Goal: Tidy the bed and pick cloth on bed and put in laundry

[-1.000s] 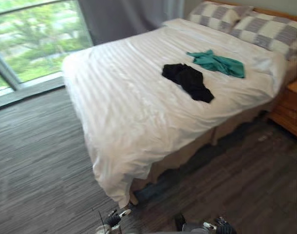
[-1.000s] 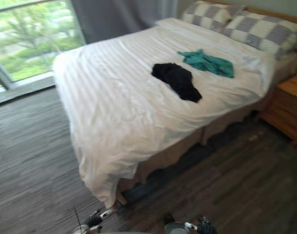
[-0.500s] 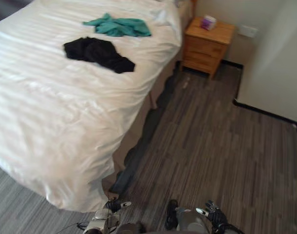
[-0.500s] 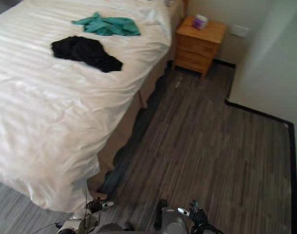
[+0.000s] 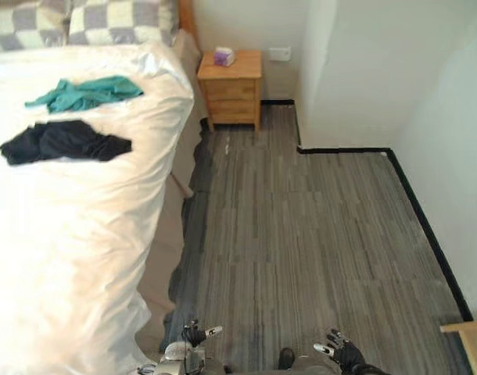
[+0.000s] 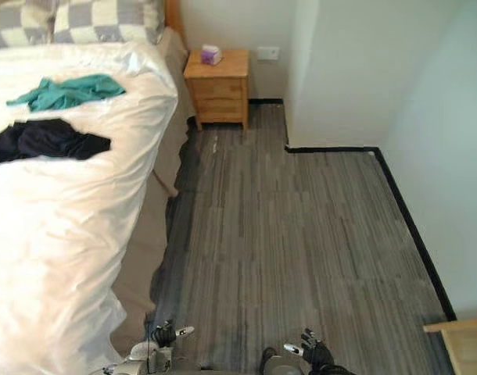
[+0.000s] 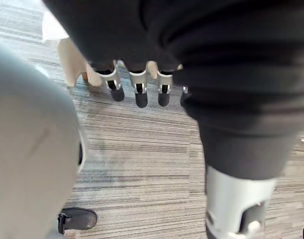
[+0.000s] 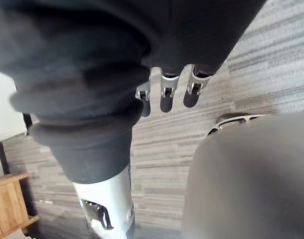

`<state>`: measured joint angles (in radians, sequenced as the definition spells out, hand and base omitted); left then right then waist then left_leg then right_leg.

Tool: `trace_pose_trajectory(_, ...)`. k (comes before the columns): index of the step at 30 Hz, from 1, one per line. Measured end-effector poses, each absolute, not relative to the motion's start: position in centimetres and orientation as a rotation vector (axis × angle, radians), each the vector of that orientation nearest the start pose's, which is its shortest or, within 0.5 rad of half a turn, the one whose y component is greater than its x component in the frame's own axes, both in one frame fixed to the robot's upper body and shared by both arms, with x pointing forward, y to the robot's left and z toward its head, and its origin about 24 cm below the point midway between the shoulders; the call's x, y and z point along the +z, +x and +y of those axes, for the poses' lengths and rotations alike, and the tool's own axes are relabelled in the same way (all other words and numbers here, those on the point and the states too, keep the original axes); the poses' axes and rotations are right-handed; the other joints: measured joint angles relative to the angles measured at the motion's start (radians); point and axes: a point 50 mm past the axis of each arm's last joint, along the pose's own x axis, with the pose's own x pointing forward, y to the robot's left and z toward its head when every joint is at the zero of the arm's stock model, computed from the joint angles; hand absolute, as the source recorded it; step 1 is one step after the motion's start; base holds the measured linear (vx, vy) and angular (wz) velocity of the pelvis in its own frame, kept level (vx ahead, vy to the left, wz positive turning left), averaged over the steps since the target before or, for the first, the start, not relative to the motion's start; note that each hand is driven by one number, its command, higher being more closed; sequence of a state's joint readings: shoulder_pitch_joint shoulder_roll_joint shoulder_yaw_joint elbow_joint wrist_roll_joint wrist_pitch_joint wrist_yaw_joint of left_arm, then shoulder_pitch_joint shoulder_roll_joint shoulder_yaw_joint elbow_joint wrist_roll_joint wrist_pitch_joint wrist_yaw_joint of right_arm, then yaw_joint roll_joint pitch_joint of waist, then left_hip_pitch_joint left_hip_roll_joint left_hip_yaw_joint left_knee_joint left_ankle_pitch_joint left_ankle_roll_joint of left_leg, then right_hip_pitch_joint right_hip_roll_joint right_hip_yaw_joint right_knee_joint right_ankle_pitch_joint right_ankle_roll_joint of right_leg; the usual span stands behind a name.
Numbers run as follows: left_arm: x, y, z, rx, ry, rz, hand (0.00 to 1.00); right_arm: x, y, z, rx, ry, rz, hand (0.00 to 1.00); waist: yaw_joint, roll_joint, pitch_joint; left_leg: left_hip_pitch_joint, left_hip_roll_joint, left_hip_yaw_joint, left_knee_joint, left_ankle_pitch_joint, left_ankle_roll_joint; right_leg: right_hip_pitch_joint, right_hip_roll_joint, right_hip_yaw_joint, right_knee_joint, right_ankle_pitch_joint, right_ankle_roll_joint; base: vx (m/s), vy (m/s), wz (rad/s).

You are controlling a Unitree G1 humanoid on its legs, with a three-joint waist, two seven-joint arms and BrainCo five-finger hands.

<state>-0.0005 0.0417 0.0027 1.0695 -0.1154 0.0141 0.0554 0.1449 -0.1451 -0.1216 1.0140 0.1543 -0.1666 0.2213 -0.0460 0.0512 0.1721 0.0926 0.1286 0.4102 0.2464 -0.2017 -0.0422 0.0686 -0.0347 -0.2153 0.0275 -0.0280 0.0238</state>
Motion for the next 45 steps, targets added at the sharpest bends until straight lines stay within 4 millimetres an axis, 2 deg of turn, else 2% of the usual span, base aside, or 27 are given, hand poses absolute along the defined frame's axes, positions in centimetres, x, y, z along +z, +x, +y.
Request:
trace_pose_trajectory(2,-15.7,12.6,16.6,0.119,-0.032,1.069,0.00,-15.3,8.5,-21.8,-0.116,0.158,0.959,0.00,-0.001,0.010,-0.006,0.013,-0.012,-0.001,-0.058,0.000,0.000,0.002,0.003,-0.008,-0.034,0.027,0.000,-0.07,0.109,0.03)
trace_pose_trajectory(3,-15.7,12.8,16.5,0.104,-0.025,1.065,0.00,-15.4,8.1,-21.8,-0.134,0.172,0.970,0.00,0.002,-0.005,0.000,0.022,-0.021,-0.014,-0.088,0.001,0.001,0.007,0.003,-0.022,-0.056,0.045,-0.003,-0.05,0.067,0.19)
trace_pose_trajectory(4,-16.1,11.4,18.5,0.165,0.064,1.146,0.00,-15.8,8.0,-20.5,-0.152,0.226,0.975,0.00,0.004,-0.064,0.024,0.078,-0.099,-0.129,-0.205,0.049,-0.025,0.066,-0.038,-0.088,-0.133,0.096,0.025,-0.01,0.026,0.13)
trace_pose_trajectory(11,-16.1,11.2,18.6,0.175,0.049,1.150,0.00,-15.8,7.9,-20.6,-0.159,0.230,0.974,0.00,0.003,-0.063,0.024,0.078,-0.100,-0.128,-0.205,0.049,-0.025,0.065,-0.038,-0.086,-0.132,0.096,0.025,0.00,0.000,0.00)
trace_pose_trajectory(18,-16.3,10.2,19.6,0.290,-0.130,1.164,0.00,-15.9,7.6,-21.2,-0.234,0.301,0.983,0.00,0.002,-0.046,0.034,0.074,-0.092,-0.092,-0.202,0.042,-0.019,0.048,-0.026,-0.058,-0.126,0.090,0.018,-0.01,-0.008,-0.10)
trace_pose_trajectory(19,-16.3,10.2,19.6,0.292,-0.143,1.165,0.00,-15.8,7.7,-21.4,-0.237,0.303,0.983,0.00,0.002,-0.036,0.041,0.057,-0.076,-0.074,-0.168,0.020,-0.008,0.035,-0.017,-0.050,-0.097,0.068,0.002,-0.02,-0.040,-0.30)
trace_pose_trajectory(20,-16.2,10.2,19.6,0.299,-0.163,1.160,0.00,-15.8,7.8,-21.5,-0.241,0.306,0.984,0.00,0.003,-0.029,0.046,0.038,-0.062,-0.062,-0.131,0.001,-0.018,0.017,-0.014,-0.041,-0.063,0.044,-0.001,-0.03,-0.063,-0.36)
trace_pose_trajectory(21,-16.1,10.2,19.6,0.295,-0.183,1.145,0.00,-15.7,7.9,-21.7,-0.246,0.318,0.987,0.00,0.006,-0.018,0.053,-0.009,-0.023,-0.033,0.000,-0.039,-0.077,-0.028,-0.014,-0.029,0.030,-0.013,-0.014,0.00,-0.049,-0.26)
trace_pose_trajectory(22,-16.1,10.3,19.8,0.296,-0.185,1.137,0.00,-15.8,7.9,-21.6,-0.246,0.322,0.989,0.00,0.002,-0.032,0.054,-0.042,-0.004,-0.021,0.086,-0.040,-0.078,-0.039,-0.023,-0.026,0.064,-0.031,-0.010,-0.02,-0.067,-0.18)
trace_pose_trajectory(24,-15.8,10.8,19.6,0.310,-0.221,1.104,0.00,-15.6,7.7,-22.3,-0.264,0.327,0.974,0.00,0.004,-0.005,0.073,-0.157,0.085,-0.019,0.418,-0.017,-0.081,-0.050,-0.023,-0.008,0.157,-0.101,-0.019,0.01,-0.049,-0.07)
trace_pose_trajectory(25,-15.7,10.9,19.4,0.317,-0.241,1.095,0.00,-15.4,7.8,-22.7,-0.266,0.325,0.963,0.00,0.007,0.013,0.085,-0.194,0.105,-0.045,0.529,0.027,-0.082,-0.038,-0.020,0.003,0.186,-0.122,-0.032,0.10,-0.036,-0.20)
trace_pose_trajectory(26,-15.7,10.9,19.1,0.316,-0.268,1.088,0.00,-15.2,8.4,-22.7,-0.255,0.333,0.934,0.00,0.009,0.014,0.098,-0.239,0.089,-0.087,0.597,0.012,-0.085,-0.019,-0.029,0.027,0.209,-0.145,-0.041,0.19,-0.007,-0.28)
trace_pose_trajectory(27,-15.7,11.0,19.0,0.310,-0.276,1.086,0.00,-15.0,8.8,-22.9,-0.244,0.333,0.916,0.00,0.006,0.019,0.100,-0.255,0.052,-0.105,0.569,-0.029,-0.081,-0.014,-0.045,0.045,0.222,-0.157,-0.044,0.17,0.019,-0.35)
trace_pose_trajectory(28,-15.7,11.0,19.0,0.307,-0.277,1.082,0.00,-14.9,8.8,-23.0,-0.242,0.339,0.913,0.00,0.008,0.019,0.101,-0.266,0.030,-0.106,0.532,-0.038,-0.068,-0.012,-0.055,0.058,0.225,-0.162,-0.045,0.17,0.041,-0.49)
trace_pose_trajectory(30,-15.5,11.3,18.9,0.287,-0.275,1.065,0.00,-14.8,9.6,-22.7,-0.222,0.355,0.891,0.00,0.015,0.017,0.103,-0.297,-0.038,-0.099,0.294,-0.027,-0.069,0.006,-0.078,0.097,0.221,-0.179,-0.032,0.16,0.058,-0.55)
trace_pose_trajectory(32,-15.5,11.3,18.9,0.285,-0.276,1.052,0.00,-14.9,9.1,-22.5,-0.218,0.366,0.901,0.00,0.021,0.020,0.103,-0.302,-0.037,-0.099,0.116,0.017,-0.077,0.027,-0.069,0.109,0.214,-0.201,-0.018,0.24,0.131,-0.40)
trace_pose_trajectory(33,-15.4,11.4,19.1,0.294,-0.274,1.041,0.00,-15.1,8.6,-22.5,-0.212,0.366,0.914,0.00,0.024,0.020,0.103,-0.301,-0.022,-0.088,0.061,0.033,-0.060,0.050,-0.061,0.116,0.213,-0.226,-0.004,0.32,0.202,-0.36)
trace_pose_trajectory(34,-15.4,11.4,19.2,0.301,-0.278,1.037,0.00,-15.1,8.4,-22.4,-0.208,0.363,0.922,0.00,0.029,0.017,0.101,-0.306,-0.016,-0.077,0.073,0.058,-0.027,0.061,-0.060,0.124,0.212,-0.239,0.003,0.43,0.261,-0.36)
trace_pose_trajectory(35,-15.4,11.3,19.4,0.313,-0.281,1.033,0.00,-15.3,7.8,-22.4,-0.202,0.351,0.945,0.00,0.035,0.001,0.093,-0.311,-0.015,-0.060,0.111,0.080,0.016,0.078,-0.071,0.136,0.205,-0.263,0.010,0.42,0.279,-0.30)
trace_pose_trajectory(37,-15.3,11.2,20.0,0.328,-0.275,1.032,0.00,-15.5,7.4,-22.2,-0.204,0.354,0.961,0.00,0.035,-0.034,0.068,-0.341,-0.037,-0.037,0.186,0.042,0.090,0.084,-0.110,0.137,0.204,-0.307,0.023,0.47,0.289,-0.23)
trace_pose_trajectory(38,-15.3,11.3,20.4,0.331,-0.262,1.034,0.00,-15.7,6.8,-22.0,-0.216,0.364,0.976,0.00,0.039,-0.064,0.040,-0.331,-0.072,-0.024,0.189,0.007,0.125,0.042,-0.149,0.133,0.333,-0.322,0.057,0.54,0.236,-0.10)
trace_pose_trajectory(39,-15.3,11.3,20.8,0.329,-0.238,1.043,0.00,-15.7,7.4,-21.4,-0.203,0.377,0.964,0.00,0.033,-0.088,0.038,-0.317,-0.103,-0.022,0.183,-0.020,0.135,-0.062,-0.189,0.131,0.575,-0.298,0.080,0.54,0.219,0.02)
trace_pose_trajectory(40,-15.3,11.2,21.1,0.327,-0.225,1.046,0.00,-15.7,7.4,-21.0,-0.201,0.387,0.961,0.00,0.027,-0.095,0.040,-0.300,-0.117,-0.028,0.176,-0.031,0.139,-0.108,-0.207,0.134,0.687,-0.256,0.090,0.52,0.208,0.37)
trace_pose_trajectory(41,-15.3,11.1,21.2,0.318,-0.204,1.053,0.00,-15.8,7.3,-20.6,-0.215,0.409,0.949,0.00,0.019,-0.105,0.043,-0.248,-0.143,-0.052,0.162,-0.050,0.149,-0.175,-0.235,0.128,0.877,-0.201,0.106,0.53,0.173,0.60)
trace_pose_trajectory(42,-15.5,10.8,21.2,0.305,-0.189,1.069,0.00,-15.7,7.5,-20.7,-0.213,0.405,0.939,0.00,0.011,-0.103,0.046,-0.172,-0.154,-0.073,0.135,-0.063,0.158,-0.190,-0.237,0.105,0.976,-0.207,0.102,0.66,0.158,0.62)
trace_pose_trajectory(44,-15.6,10.5,21.0,0.282,-0.170,1.081,0.00,-15.6,7.8,-20.8,-0.210,0.400,0.930,0.00,0.011,-0.079,0.055,-0.075,-0.157,-0.111,0.078,-0.063,0.158,-0.200,-0.215,0.059,0.973,-0.241,0.092,0.54,0.078,0.45)
trace_pose_trajectory(45,-15.6,10.5,20.8,0.267,-0.160,1.084,0.00,-15.6,7.8,-20.8,-0.219,0.415,0.919,0.00,0.010,-0.065,0.055,-0.014,-0.144,-0.143,0.034,-0.062,0.156,-0.211,-0.179,0.005,0.902,-0.269,0.071,0.50,0.027,0.61)
